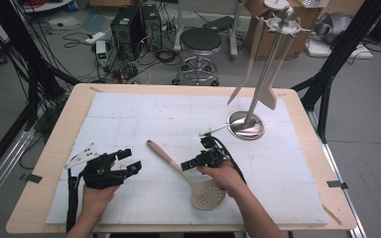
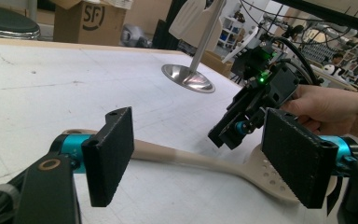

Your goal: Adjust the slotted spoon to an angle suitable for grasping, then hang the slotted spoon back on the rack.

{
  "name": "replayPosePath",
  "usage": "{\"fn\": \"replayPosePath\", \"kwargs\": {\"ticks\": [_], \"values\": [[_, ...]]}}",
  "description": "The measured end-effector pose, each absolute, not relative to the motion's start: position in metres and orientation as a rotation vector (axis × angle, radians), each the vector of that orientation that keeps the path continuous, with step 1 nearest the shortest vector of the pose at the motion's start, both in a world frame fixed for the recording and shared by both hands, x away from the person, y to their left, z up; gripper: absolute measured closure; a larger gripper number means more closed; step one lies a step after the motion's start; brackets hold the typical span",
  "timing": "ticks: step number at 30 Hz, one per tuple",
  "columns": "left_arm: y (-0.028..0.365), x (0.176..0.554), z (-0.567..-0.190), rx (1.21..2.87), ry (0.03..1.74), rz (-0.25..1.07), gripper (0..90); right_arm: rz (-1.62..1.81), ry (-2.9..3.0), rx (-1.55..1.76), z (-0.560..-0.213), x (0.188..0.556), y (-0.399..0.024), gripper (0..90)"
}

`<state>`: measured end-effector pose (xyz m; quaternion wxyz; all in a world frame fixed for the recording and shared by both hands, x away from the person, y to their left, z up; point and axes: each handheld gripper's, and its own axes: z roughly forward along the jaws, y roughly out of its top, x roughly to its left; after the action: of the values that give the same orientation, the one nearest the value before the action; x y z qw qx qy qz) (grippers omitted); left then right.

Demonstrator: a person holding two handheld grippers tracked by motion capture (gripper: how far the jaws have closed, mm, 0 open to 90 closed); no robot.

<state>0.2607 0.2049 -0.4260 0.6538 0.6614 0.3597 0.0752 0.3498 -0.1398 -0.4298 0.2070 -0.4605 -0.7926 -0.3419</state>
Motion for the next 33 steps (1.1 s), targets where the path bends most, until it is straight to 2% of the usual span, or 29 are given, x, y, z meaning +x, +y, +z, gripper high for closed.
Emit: {"fn": "replayPosePath", "kwargs": {"ticks": [22,33], "values": [[0.205,0.261,-0.424,1.493,0.812,0.170,26.1,-0.718,-2.331,-1.286,-0.438,0.345,-0.112,60.7],[0.201,0.260,-0.425,1.508,0.809,0.164,26.1,-0.727,-2.374,-1.280,-0.439,0.342,-0.109,64.3]]}}
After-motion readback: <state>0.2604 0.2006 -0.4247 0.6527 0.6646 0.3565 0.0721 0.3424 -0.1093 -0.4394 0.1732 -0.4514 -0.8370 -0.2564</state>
